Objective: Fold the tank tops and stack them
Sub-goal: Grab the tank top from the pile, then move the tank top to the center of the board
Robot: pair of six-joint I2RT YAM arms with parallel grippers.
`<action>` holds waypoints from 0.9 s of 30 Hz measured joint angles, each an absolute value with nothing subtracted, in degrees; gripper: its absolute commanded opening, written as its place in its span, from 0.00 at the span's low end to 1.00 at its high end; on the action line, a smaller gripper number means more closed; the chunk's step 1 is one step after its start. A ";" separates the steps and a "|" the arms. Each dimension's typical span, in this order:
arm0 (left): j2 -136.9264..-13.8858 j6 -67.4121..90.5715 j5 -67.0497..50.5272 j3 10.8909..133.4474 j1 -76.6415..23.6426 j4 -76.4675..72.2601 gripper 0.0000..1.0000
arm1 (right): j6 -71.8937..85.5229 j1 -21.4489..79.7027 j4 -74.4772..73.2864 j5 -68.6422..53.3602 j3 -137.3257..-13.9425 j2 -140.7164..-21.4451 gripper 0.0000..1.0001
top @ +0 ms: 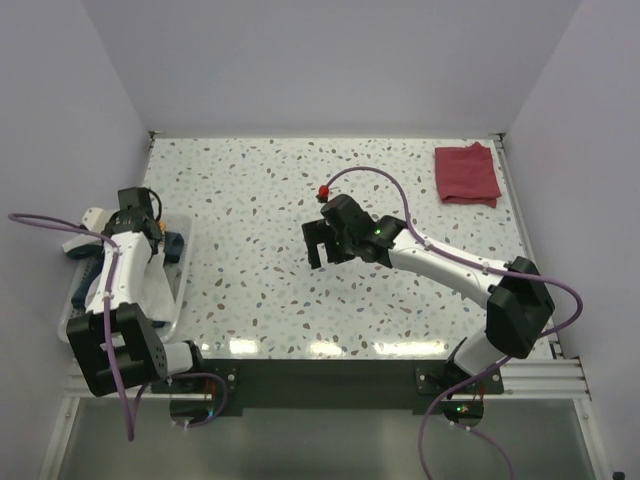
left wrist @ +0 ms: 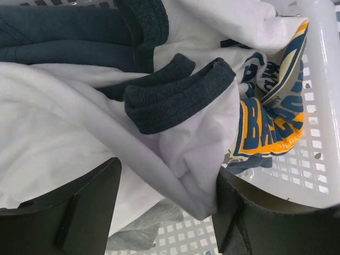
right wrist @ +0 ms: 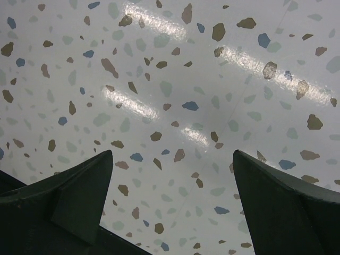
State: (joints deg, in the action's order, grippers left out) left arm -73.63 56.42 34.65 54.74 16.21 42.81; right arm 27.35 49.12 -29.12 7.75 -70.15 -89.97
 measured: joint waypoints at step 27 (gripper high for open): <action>-62.67 44.23 22.13 84.36 -0.10 40.03 0.00 | 25.76 48.86 -33.19 12.75 -79.09 -89.58 0.98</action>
